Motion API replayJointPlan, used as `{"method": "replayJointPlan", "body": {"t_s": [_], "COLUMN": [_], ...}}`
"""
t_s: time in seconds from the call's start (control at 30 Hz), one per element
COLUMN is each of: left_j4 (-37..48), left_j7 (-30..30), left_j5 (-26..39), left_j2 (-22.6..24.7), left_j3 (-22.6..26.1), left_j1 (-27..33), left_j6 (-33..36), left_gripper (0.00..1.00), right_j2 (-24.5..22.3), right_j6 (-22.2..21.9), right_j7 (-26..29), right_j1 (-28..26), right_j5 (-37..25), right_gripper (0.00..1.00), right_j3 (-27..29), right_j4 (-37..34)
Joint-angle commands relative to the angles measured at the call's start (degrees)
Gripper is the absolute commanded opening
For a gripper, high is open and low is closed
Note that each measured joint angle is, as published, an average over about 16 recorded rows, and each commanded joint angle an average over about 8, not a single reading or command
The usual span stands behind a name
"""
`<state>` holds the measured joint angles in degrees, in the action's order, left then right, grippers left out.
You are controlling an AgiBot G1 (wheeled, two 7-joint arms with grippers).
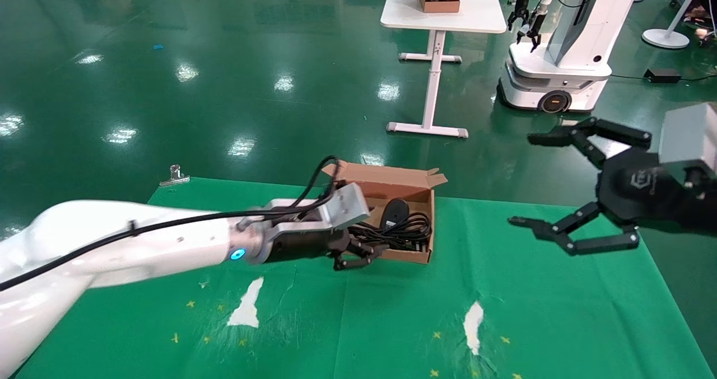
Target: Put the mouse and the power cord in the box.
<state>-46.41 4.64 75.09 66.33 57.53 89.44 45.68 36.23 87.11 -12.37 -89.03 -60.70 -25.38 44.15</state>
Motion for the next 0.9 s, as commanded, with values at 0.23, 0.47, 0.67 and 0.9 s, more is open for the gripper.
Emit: {"method": "replayJointPlan", "body": {"t_s": [0.23,0.47,0.67,0.9], "left_j4": [-5.09,-9.56,-13.38,-17.84], "left_j7": [1.14,2.15,3.01,4.01], "left_j5": [-6.22,-11.7,-16.36,-21.82], "left_j2": [-5.86,-11.02,-15.41,-20.56], "left_j3": [-7.77,-14.61,-20.43,-27.25], "left_j1": [-5.22,-9.81,-13.72,-18.3], "left_j6": [7.49,14.09,19.7,26.28], "left_gripper": [1.0,1.0,1.0,1.0], "right_j2": [-0.22,-0.42,-0.58,-0.78], "right_j6": [-0.26,-0.49,-0.68,-0.91], "right_j7": [4.23,7.96,11.13,14.85], "right_j1": [5.03,9.46,13.23,17.64], "right_j5": [3.45,6.49,9.07,12.1], "right_gripper": [1.0,1.0,1.0,1.0], "right_j3": [1.71,3.22,4.51,6.01], "right_j4": [5.39,10.14,14.18,18.91]}}
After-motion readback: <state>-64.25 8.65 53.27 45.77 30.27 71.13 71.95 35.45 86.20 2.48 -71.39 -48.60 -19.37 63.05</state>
